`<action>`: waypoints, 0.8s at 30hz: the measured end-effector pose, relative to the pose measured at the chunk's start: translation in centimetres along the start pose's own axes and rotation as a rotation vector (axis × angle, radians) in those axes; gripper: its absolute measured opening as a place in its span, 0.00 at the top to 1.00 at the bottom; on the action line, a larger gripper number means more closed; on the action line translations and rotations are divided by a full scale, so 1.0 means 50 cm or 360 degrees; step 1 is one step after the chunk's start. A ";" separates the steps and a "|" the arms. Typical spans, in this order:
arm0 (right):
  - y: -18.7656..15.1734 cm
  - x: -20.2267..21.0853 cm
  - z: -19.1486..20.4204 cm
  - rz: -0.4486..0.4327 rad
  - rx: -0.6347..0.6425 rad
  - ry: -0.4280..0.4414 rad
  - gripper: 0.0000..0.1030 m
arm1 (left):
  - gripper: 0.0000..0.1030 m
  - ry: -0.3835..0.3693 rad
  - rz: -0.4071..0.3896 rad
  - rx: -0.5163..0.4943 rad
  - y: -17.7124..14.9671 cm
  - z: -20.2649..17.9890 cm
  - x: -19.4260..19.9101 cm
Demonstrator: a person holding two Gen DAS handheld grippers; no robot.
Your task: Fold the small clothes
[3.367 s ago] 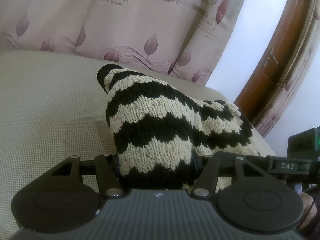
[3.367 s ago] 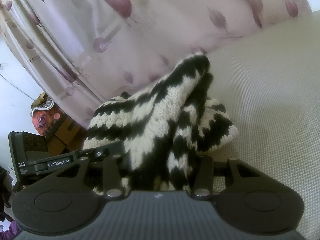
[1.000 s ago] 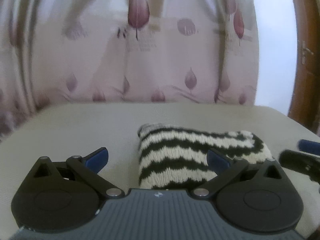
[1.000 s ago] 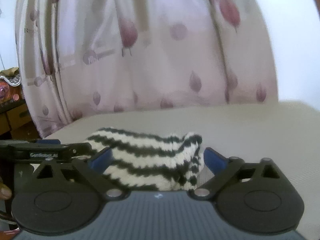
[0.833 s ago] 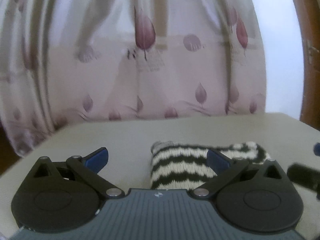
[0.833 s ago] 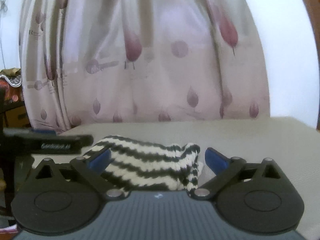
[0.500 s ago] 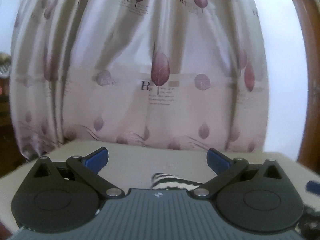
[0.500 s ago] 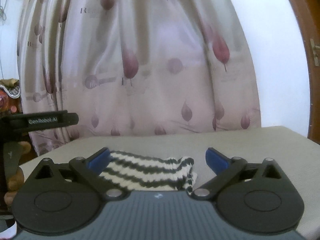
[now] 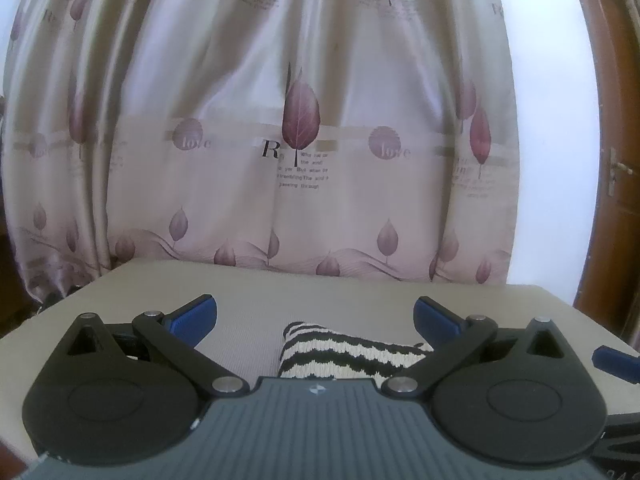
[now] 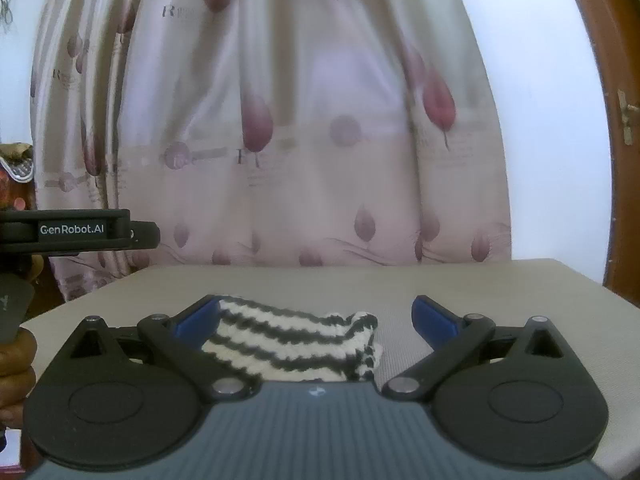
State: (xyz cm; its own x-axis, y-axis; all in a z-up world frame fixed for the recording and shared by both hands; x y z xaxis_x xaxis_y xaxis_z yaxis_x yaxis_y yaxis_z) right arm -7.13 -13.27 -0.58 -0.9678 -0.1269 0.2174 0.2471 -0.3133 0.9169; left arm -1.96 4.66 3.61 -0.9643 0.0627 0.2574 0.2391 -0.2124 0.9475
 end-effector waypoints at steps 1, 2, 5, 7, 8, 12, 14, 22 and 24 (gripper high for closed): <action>-0.002 -0.001 0.001 0.0005 0.0006 0.0000 0.00 | 0.00 0.0000 0.0005 -0.0002 -0.004 -0.001 -0.002; -0.004 -0.002 0.001 0.0010 0.0011 -0.0007 0.00 | 0.00 0.0004 0.0009 -0.0008 -0.007 -0.001 -0.004; -0.010 -0.006 -0.002 0.0021 0.0015 -0.0025 0.00 | 0.00 0.0006 0.0016 -0.0021 -0.015 -0.003 -0.008; -0.013 -0.008 -0.004 0.0031 0.0012 -0.0030 0.00 | 0.00 0.0015 0.0012 -0.0032 -0.020 -0.004 -0.009; -0.014 -0.009 -0.004 0.0034 0.0015 -0.0033 0.00 | 0.00 0.0018 0.0011 -0.0036 -0.022 -0.003 -0.010; -0.018 -0.013 -0.005 0.0052 0.0018 -0.0040 0.00 | 0.00 0.0013 0.0035 -0.0037 -0.034 -0.004 -0.020; -0.021 -0.016 -0.006 0.0065 0.0021 -0.0046 0.00 | 0.00 0.0011 0.0041 -0.0022 -0.040 -0.002 -0.024; -0.027 -0.021 -0.005 0.0082 0.0044 -0.0065 0.00 | 0.00 0.0045 -0.0025 -0.0054 -0.048 0.003 -0.027; -0.027 -0.024 -0.005 0.0086 0.0052 -0.0075 0.00 | 0.00 0.0022 -0.0004 -0.0044 -0.049 0.002 -0.032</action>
Point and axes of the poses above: each gripper's, at about its wrist camera, not at the fingertips, and x roughly against the way its jaws point, z to its left, y to its top, the point moved 9 cm from there along -x, roughly the way its jaws point, and after that the axes turned 15 degrees about -x, right-handed, at the moved point
